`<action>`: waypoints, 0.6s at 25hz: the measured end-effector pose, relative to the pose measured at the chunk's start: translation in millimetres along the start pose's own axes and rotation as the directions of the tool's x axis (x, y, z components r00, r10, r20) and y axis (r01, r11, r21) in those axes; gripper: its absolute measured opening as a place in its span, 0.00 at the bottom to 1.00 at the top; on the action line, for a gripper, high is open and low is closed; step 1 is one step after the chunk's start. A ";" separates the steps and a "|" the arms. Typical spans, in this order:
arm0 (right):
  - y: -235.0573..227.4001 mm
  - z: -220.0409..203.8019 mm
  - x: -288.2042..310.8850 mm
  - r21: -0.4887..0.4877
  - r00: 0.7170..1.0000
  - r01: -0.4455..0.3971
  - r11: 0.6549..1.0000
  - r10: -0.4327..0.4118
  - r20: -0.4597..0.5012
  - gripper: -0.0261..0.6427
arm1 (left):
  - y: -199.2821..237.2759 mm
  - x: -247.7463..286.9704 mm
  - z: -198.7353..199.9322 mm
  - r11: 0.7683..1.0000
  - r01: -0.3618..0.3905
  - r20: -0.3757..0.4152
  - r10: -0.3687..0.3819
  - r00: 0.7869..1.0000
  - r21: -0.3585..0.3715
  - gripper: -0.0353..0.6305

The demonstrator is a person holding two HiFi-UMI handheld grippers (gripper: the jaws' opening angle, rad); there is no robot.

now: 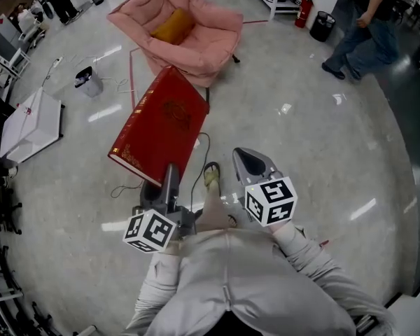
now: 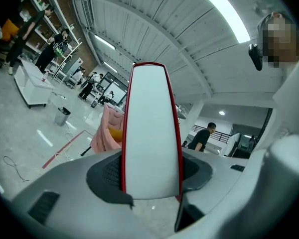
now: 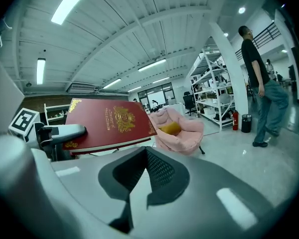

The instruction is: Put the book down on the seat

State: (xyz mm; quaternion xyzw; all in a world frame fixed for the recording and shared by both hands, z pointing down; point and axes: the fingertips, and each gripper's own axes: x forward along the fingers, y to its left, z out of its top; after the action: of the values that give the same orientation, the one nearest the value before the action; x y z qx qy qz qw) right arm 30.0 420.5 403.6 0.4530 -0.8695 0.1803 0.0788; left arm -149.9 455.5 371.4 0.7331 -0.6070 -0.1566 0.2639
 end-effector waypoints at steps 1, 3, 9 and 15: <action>-3.1 0.9 1.8 0.000 1.000 0.002 1.000 -0.002 0.000 0.04 | -0.2 5.5 -0.5 1.000 0.002 -0.001 -0.002 1.000 -0.001 0.42; -9.4 2.3 5.0 -0.002 1.000 0.007 1.000 -0.007 -0.004 0.04 | -1.4 16.7 -1.0 1.000 0.009 -0.005 -0.009 1.000 -0.002 0.42; -31.2 7.6 24.8 0.000 0.999 0.028 1.000 -0.028 -0.027 0.04 | 0.1 57.6 3.6 1.000 0.023 -0.012 -0.023 1.000 -0.003 0.42; -52.4 26.6 70.1 -0.009 0.999 0.035 0.999 -0.035 -0.041 0.04 | 17.4 112.6 9.1 1.000 0.019 -0.039 -0.020 0.999 -0.014 0.42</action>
State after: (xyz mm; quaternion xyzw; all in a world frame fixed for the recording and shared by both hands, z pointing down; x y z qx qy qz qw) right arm 33.0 329.6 412.9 0.4640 -0.8605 0.1843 0.1016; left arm -144.9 342.0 384.3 0.7400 -0.5936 -0.1489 0.2789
